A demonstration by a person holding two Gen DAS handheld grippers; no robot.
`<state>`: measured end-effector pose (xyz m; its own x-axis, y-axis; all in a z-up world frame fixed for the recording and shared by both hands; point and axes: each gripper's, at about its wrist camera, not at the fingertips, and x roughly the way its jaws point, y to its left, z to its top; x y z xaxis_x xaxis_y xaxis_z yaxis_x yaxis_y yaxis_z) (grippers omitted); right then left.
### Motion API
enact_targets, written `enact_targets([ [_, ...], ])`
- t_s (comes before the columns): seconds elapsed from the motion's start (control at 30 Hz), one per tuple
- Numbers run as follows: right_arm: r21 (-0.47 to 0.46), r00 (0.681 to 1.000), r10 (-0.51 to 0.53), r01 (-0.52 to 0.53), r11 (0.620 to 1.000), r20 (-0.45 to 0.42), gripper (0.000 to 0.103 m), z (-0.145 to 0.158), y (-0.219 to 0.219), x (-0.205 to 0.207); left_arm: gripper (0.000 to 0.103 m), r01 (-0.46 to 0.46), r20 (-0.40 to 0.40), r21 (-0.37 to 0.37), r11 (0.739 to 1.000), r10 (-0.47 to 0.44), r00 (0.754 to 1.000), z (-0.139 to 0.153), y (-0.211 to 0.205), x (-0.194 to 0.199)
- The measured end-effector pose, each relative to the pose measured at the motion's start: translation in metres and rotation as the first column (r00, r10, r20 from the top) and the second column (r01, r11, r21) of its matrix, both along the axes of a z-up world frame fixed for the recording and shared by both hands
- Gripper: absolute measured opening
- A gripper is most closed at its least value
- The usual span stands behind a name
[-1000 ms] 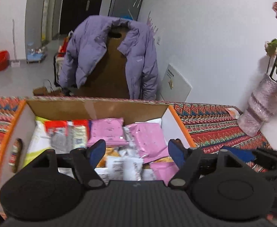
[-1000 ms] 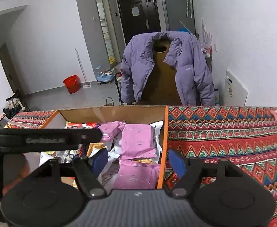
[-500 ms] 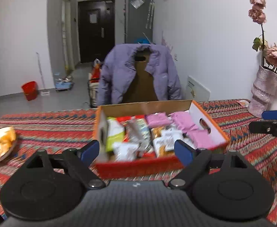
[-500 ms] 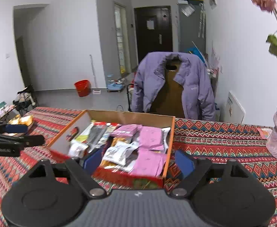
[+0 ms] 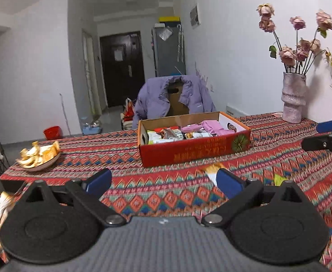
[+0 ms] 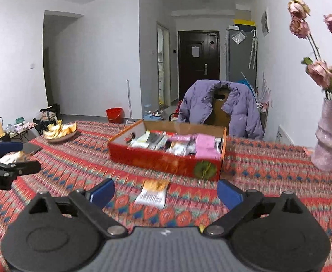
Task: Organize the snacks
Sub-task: 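Open both tools and withdraw them toward the last snacks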
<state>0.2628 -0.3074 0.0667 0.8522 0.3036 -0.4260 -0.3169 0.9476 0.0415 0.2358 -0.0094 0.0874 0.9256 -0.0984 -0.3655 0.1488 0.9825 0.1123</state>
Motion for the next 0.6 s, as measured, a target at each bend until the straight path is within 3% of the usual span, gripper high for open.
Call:
enact_targets([
  [0.13,0.019,1.000,-0.006,0.007,1.000,-0.016,0.100,-0.017,0.002,-0.050,0.102,-0.044,0.015,-0.039,0.998,0.045,0.999,-0.013,0.002,-0.046],
  [0.3,0.068,0.998,-0.024,0.028,0.997,-0.063,0.102,-0.036,0.000,-0.089,0.103,-0.068,0.010,-0.030,0.997,0.068,0.998,-0.025,0.009,-0.073],
  [0.6,0.088,0.992,-0.061,0.071,0.994,-0.112,0.102,-0.059,0.003,-0.082,0.103,-0.099,-0.033,-0.037,0.994,0.098,0.995,-0.033,0.018,-0.065],
])
